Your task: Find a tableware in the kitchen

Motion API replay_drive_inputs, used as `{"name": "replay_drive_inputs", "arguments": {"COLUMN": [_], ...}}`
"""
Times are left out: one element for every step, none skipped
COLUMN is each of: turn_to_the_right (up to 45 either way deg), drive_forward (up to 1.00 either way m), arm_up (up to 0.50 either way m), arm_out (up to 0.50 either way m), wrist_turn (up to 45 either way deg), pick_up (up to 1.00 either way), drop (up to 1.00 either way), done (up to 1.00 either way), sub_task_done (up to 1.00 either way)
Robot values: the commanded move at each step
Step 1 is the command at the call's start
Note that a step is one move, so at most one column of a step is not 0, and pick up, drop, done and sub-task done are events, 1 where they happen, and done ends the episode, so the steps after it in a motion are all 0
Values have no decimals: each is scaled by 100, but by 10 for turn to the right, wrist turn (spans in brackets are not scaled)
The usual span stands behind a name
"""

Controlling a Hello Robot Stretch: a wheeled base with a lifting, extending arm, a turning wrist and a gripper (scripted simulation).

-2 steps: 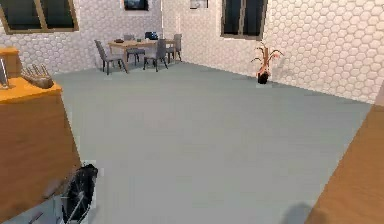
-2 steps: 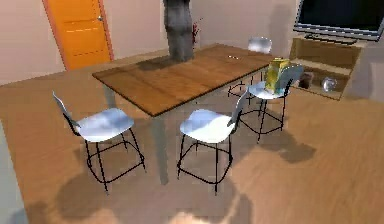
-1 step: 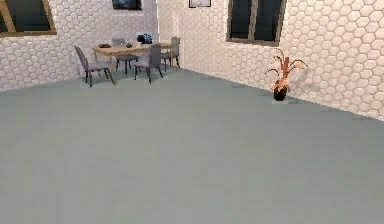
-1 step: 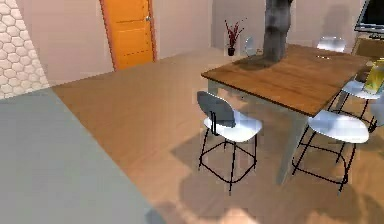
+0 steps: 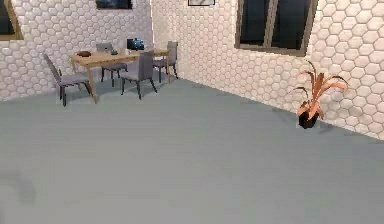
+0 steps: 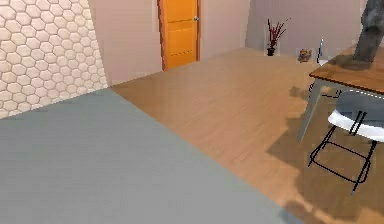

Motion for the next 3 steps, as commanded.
{"name": "replay_drive_inputs", "arguments": {"turn_to_the_right": [0, 0, 0], "drive_forward": [100, 100, 100], "arm_up": [0, 0, 0], "arm_out": [0, 0, 0], "wrist_turn": [0, 0, 0], "pick_up": [0, 0, 0], "drop": [0, 0, 0], "done": [0, 0, 0], "sub_task_done": [0, 0, 0]}}
